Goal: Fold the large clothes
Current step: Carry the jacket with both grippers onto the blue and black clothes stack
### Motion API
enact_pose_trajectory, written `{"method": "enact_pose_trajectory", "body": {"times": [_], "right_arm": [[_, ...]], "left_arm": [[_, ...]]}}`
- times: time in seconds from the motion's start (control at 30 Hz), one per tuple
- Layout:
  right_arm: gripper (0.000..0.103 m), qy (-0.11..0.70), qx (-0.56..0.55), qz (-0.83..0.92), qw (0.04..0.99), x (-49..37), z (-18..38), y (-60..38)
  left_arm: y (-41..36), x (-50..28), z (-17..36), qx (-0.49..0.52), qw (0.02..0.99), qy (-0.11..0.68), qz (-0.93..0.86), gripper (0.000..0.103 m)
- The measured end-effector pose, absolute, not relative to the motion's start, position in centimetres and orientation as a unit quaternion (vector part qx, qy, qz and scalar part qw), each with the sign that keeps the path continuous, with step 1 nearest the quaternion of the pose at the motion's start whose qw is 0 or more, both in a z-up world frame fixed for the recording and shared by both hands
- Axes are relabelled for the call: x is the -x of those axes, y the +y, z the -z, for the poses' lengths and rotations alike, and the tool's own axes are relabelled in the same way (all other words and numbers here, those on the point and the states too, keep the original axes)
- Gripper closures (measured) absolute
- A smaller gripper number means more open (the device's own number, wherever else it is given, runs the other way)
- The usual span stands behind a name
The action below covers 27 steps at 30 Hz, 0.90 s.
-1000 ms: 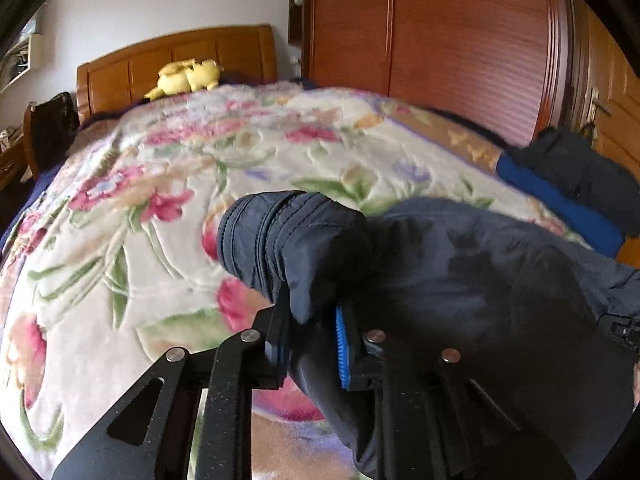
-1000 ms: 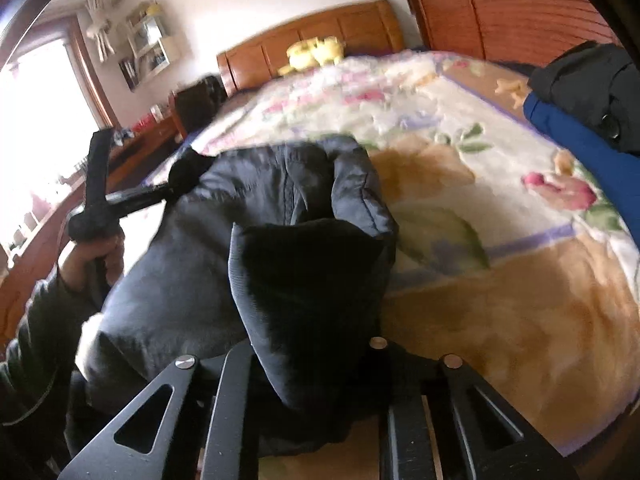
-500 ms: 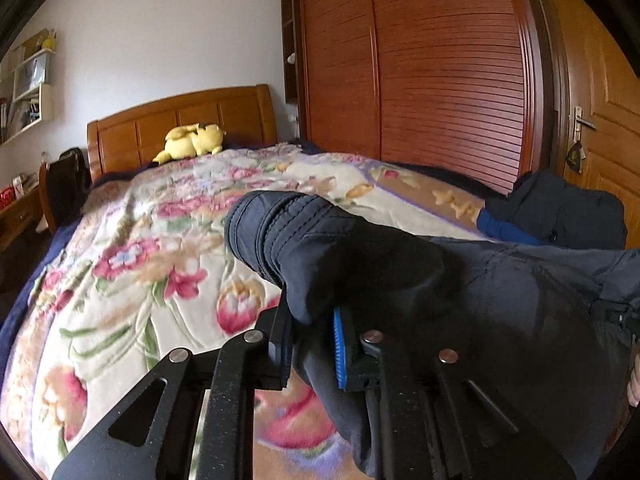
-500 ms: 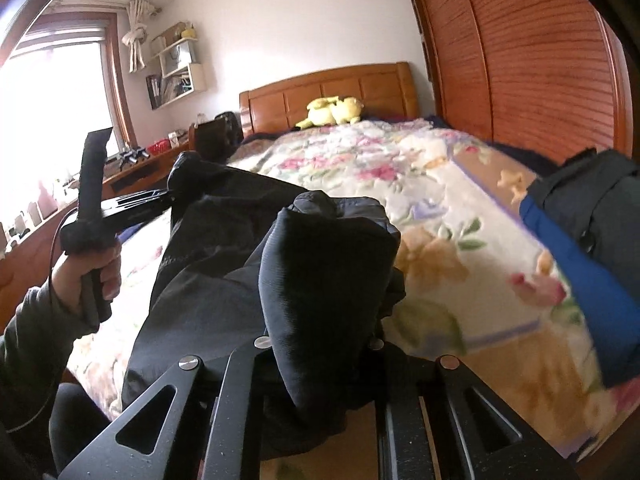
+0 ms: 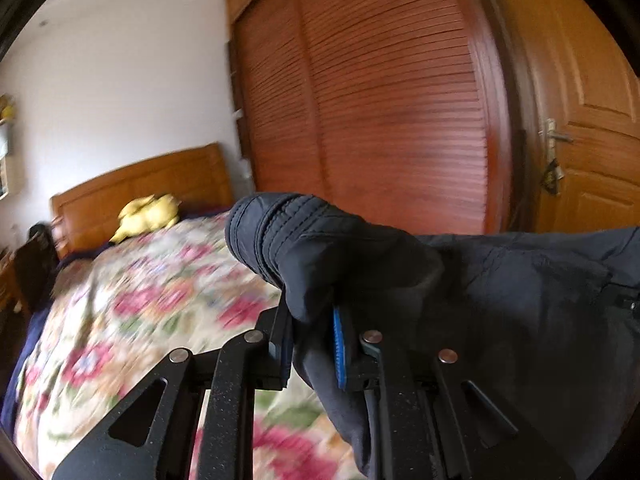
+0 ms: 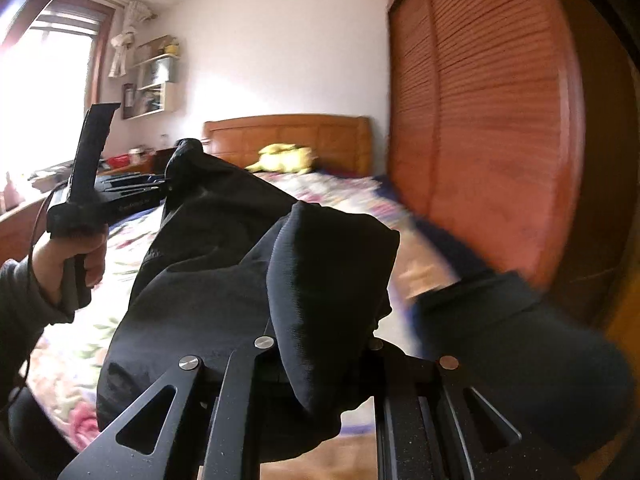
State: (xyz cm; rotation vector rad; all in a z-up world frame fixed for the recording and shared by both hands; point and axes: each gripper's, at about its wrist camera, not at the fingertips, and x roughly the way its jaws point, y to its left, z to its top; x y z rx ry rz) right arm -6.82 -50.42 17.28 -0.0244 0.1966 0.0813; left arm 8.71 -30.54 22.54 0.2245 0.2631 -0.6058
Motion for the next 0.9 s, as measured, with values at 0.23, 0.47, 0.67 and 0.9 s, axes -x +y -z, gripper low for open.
{"method": "enact_pose_trajectory", "body": {"times": [0.23, 0.47, 0.67, 0.9], "right_arm": [[0.091, 0.095, 0.037, 0.085, 0.991, 12.0, -21.2, -60.6], [0.090, 0.154, -0.001, 0.164, 0.974, 13.3, -17.6, -67.4], [0.078, 0.203, -0.046, 0.183, 0.961, 12.5, -13.7, -70.1], [0.062, 0.206, -0.068, 0.188, 0.958, 14.4, -15.3, -70.1]], "left_arm": [[-44.9, -8.7, -25.8, -0.109, 0.913, 0.111, 0.377, 0.086], [-56.0, -10.8, -19.7, -0.169, 0.881, 0.189, 0.400, 0.082], [-53.7, -10.2, -16.5, -0.159, 0.875, 0.216, 0.404, 0.061], [-46.0, -6.3, -16.5, -0.118, 0.870, 0.209, 0.431, 0.025]]}}
